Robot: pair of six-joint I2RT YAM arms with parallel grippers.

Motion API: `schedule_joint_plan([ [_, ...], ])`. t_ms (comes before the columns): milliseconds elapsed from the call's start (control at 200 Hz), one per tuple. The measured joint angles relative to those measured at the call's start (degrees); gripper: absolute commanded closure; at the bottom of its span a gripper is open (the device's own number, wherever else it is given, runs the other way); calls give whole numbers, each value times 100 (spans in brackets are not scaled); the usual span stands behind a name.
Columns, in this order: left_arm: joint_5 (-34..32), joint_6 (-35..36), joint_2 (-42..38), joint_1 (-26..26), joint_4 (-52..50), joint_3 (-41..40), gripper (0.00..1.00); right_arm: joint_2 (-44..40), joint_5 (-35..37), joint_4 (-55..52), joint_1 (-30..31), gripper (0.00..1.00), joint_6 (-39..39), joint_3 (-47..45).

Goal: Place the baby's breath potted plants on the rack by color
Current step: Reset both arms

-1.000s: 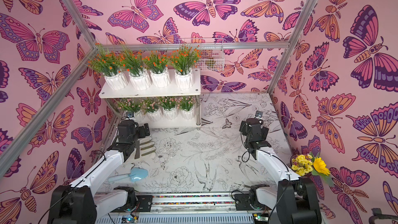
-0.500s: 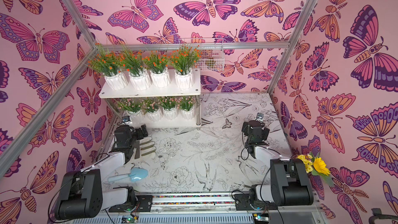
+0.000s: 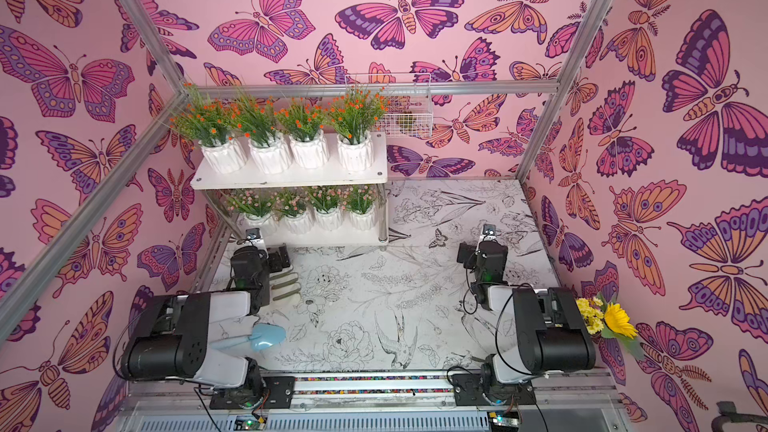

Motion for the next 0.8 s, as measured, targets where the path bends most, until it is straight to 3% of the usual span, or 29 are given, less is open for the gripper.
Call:
schedule_joint_plan([
  [801,-216,278,151,-175,638,-79,0,0,-146,299,0,1,-59,0],
])
